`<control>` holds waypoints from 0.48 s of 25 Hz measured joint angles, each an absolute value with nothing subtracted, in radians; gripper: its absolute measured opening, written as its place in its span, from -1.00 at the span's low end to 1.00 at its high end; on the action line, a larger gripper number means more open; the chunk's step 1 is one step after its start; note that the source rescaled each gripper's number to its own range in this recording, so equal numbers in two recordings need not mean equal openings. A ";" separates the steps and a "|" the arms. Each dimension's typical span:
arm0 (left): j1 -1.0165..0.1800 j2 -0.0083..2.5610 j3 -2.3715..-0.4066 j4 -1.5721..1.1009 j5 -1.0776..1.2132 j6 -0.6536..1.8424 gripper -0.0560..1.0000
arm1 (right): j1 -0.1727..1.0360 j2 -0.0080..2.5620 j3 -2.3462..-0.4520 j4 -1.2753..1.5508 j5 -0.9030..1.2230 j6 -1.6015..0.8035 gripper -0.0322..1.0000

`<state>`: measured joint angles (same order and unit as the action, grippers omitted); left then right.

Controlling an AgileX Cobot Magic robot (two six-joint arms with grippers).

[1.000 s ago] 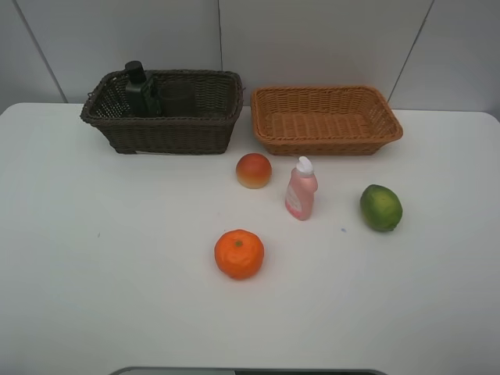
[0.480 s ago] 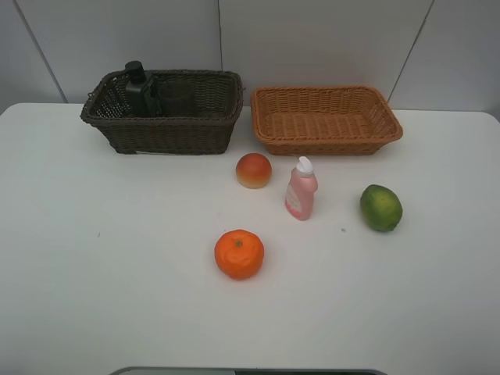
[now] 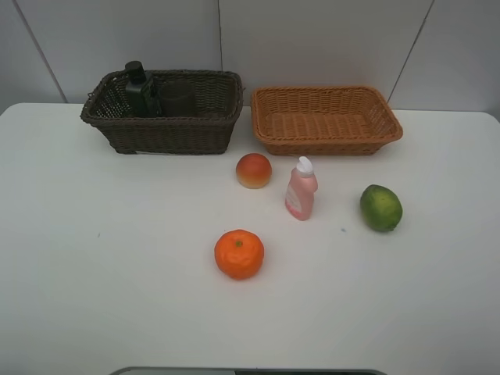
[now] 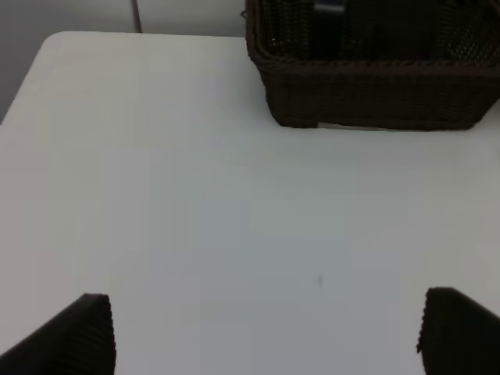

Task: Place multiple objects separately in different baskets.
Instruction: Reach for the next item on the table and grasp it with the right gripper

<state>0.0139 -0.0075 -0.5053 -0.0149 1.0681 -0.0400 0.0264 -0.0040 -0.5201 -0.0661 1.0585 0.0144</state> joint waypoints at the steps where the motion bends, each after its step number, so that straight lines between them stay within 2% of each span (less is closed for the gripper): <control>1: 0.022 -0.008 -0.505 -0.016 1.068 -0.040 1.00 | 0.026 -0.004 -0.520 -0.066 1.058 0.014 0.73; 12: 0.023 -0.008 -0.505 -0.014 1.068 -0.040 1.00 | 0.026 -0.003 -0.520 -0.066 1.058 0.014 0.73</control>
